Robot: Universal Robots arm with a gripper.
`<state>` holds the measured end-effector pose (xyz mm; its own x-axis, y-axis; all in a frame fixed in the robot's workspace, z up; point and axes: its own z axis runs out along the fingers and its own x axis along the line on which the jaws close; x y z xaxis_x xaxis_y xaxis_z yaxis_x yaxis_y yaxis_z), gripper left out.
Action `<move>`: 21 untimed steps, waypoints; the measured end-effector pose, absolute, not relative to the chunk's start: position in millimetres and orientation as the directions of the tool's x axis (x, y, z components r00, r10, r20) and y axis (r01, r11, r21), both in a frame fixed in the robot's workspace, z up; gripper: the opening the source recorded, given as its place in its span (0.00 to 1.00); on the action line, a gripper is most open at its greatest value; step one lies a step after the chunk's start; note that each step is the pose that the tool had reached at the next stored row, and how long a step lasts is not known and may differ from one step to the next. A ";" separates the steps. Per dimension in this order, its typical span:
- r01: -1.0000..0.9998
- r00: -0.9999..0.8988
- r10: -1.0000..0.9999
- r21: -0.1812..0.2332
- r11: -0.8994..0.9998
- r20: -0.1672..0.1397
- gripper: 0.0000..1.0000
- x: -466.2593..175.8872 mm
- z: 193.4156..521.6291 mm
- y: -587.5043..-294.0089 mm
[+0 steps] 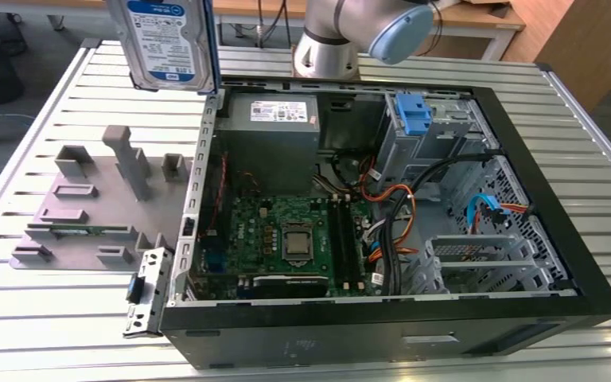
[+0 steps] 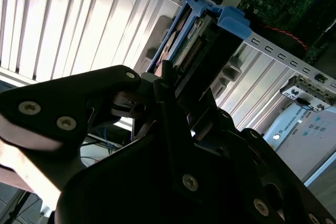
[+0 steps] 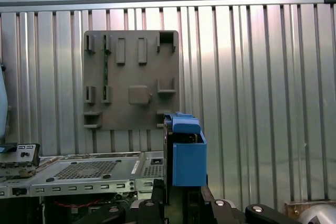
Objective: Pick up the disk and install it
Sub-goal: 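Pick up the disk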
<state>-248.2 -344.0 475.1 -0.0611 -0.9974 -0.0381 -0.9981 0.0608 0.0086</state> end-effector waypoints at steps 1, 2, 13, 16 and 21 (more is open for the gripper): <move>-0.998 -0.061 -0.997 0.009 0.061 -0.038 0.35 -248.1 475.0 -344.0; -0.998 -0.061 -0.997 0.008 0.061 -0.038 0.35 -247.9 475.0 -344.0; -0.998 -0.061 -0.997 0.008 0.061 -0.038 0.35 -242.9 475.0 -344.0; -0.998 -0.061 -0.997 0.008 0.061 -0.038 0.35 -241.4 475.0 -344.0; -0.998 -0.061 -0.997 0.008 0.061 -0.038 0.35 -238.4 475.0 -344.0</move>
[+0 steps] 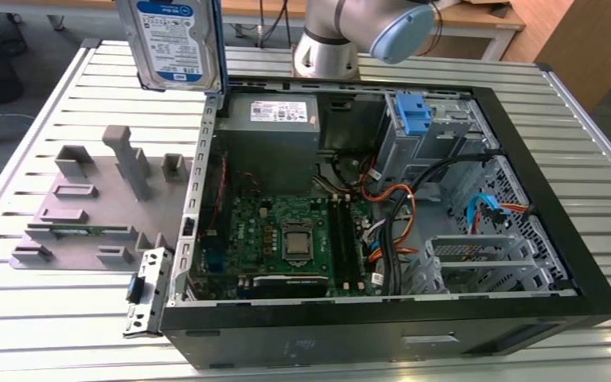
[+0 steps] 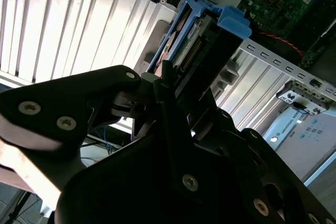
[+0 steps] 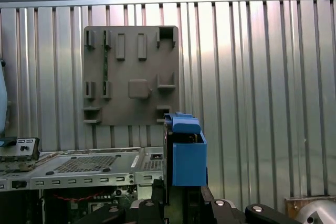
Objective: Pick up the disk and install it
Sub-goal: 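Pick up the disk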
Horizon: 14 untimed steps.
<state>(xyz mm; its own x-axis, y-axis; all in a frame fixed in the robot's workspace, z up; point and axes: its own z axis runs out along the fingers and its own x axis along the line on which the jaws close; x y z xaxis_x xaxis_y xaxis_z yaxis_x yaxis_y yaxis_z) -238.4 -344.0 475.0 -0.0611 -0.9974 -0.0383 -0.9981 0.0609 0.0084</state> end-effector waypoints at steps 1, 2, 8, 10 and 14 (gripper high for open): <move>-0.998 -0.061 -0.997 0.008 0.061 -0.038 0.35 -237.4 475.0 -344.0; -0.998 -0.061 -0.997 0.008 0.061 -0.038 0.35 -236.4 475.0 -344.0; -0.998 -0.061 -0.997 0.009 0.061 -0.038 0.35 -228.6 475.0 -344.0; -0.998 -0.061 -0.997 0.008 0.061 -0.038 0.35 -225.9 475.0 -344.0; -0.998 -0.061 -0.997 0.009 0.061 -0.038 0.35 -222.5 475.1 -344.0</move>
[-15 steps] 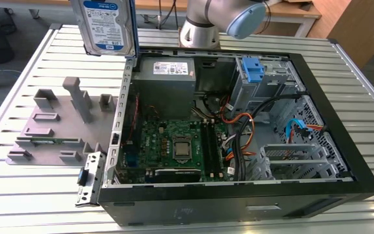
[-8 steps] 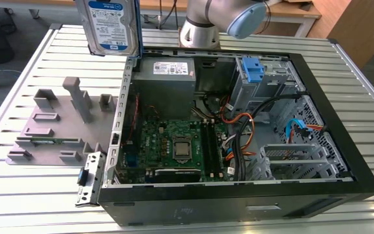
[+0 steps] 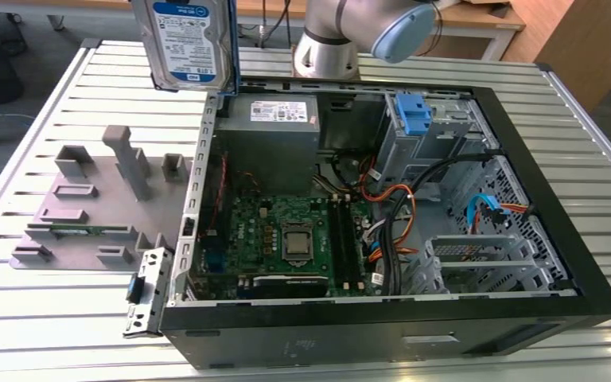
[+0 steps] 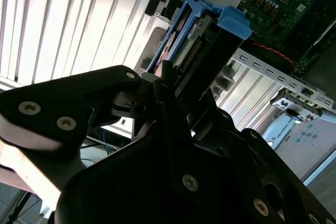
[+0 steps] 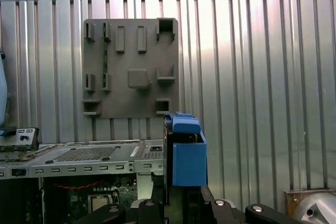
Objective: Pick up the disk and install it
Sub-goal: 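Pick up the disk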
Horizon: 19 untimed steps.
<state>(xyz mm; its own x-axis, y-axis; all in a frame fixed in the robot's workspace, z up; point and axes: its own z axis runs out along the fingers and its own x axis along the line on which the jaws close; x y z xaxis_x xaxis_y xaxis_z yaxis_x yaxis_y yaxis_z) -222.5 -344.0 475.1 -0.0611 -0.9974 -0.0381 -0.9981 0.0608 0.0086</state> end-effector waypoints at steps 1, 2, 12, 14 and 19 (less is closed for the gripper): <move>-0.998 -0.061 -0.997 0.009 0.061 -0.038 0.35 -222.4 475.1 -344.0; -0.998 -0.061 -0.997 0.008 0.061 -0.038 0.35 -222.4 475.0 -344.0; -0.998 -0.061 -0.997 0.008 0.061 -0.038 0.35 -220.5 475.0 -344.0; -0.998 -0.061 -0.997 0.008 0.061 -0.038 0.35 -220.5 475.0 -344.0; -0.998 -0.061 -0.997 0.009 0.061 -0.038 0.35 -219.3 475.1 -344.0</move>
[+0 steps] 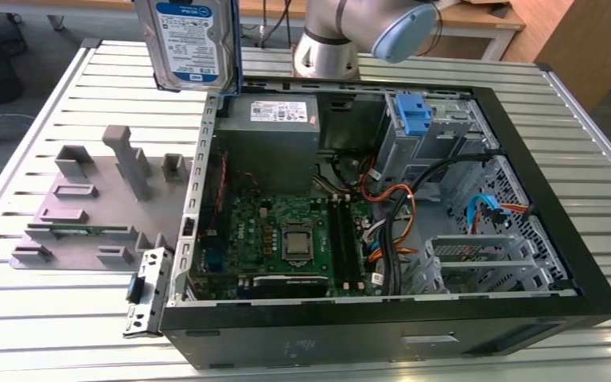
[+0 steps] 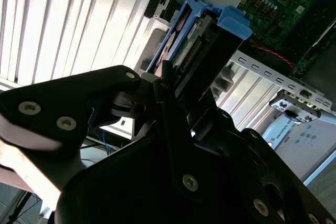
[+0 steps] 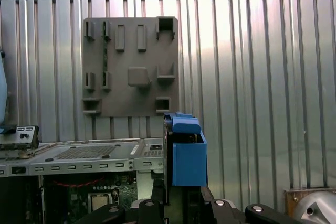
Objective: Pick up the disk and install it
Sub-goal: 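Pick up the disk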
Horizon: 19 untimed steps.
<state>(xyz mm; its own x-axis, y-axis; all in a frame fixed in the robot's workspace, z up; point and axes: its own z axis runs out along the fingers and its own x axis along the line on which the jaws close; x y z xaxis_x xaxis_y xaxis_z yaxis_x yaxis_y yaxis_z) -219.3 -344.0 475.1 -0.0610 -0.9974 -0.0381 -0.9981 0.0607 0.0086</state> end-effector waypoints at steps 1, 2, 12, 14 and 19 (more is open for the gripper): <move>-0.998 -0.061 -0.997 0.009 0.061 -0.038 0.35 -218.9 475.0 -344.0; -0.998 -0.061 -0.997 0.008 0.061 -0.038 0.35 -218.5 475.0 -344.0; -0.998 -0.061 -0.997 0.008 0.061 -0.038 0.35 -217.2 475.0 -344.3; -0.998 -0.061 -0.997 0.008 0.061 -0.038 0.35 -217.3 475.0 -344.9; -0.998 -0.061 -0.997 0.008 0.061 -0.038 0.35 -217.3 475.0 -345.9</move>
